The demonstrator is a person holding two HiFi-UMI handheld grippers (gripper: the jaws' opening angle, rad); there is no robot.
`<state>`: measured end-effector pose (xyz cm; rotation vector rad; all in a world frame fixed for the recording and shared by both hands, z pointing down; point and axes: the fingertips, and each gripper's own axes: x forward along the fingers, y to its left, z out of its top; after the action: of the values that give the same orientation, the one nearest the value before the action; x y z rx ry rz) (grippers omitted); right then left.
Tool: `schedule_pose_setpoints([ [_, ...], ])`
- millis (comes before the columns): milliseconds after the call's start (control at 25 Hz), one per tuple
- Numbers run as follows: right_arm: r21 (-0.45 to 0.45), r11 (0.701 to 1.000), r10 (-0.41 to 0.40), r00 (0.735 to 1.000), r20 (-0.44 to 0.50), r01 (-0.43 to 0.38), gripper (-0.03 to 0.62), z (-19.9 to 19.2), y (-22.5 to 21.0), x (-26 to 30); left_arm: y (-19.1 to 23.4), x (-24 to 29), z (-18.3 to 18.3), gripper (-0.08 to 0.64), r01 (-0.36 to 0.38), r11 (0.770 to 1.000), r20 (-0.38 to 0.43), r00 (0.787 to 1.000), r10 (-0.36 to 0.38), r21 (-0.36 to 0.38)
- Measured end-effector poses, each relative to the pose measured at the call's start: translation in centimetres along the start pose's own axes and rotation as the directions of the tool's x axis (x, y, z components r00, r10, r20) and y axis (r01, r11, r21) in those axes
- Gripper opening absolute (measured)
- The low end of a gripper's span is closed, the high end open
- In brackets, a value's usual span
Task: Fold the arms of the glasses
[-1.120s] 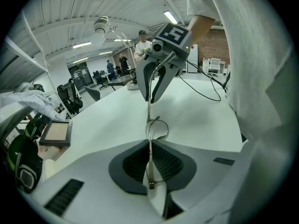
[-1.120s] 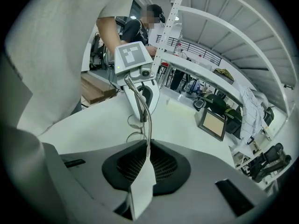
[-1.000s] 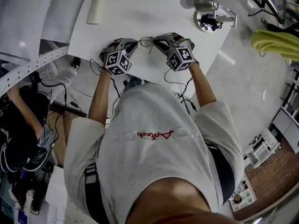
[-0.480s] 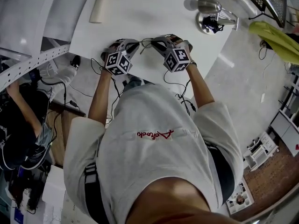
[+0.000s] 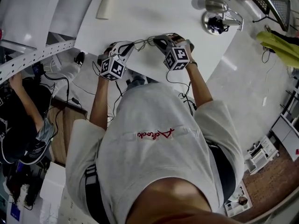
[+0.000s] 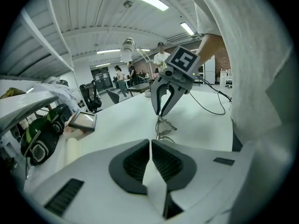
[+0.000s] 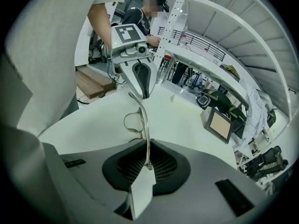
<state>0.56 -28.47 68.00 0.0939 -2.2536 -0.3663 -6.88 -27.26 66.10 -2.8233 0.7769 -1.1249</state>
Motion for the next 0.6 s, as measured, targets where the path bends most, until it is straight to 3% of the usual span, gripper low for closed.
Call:
schedule_pose_setpoints([
  [280, -0.021, 0.999, 0.03, 0.999, -0.044, -0.031, 0.017, -0.5, 1.2, 1.7, 0.1, -2.7, -1.0, 0.044, -0.07, 0.996, 0.005, 0.997, 0.071, -0.052],
  [600, -0.003, 1.0, -0.013, 0.998, -0.057, 0.012, 0.015, -0.1, 0.9, 2.1, 0.0, -4.0, -0.9, 0.044, -0.099, 0.993, 0.028, 0.995, 0.101, -0.065],
])
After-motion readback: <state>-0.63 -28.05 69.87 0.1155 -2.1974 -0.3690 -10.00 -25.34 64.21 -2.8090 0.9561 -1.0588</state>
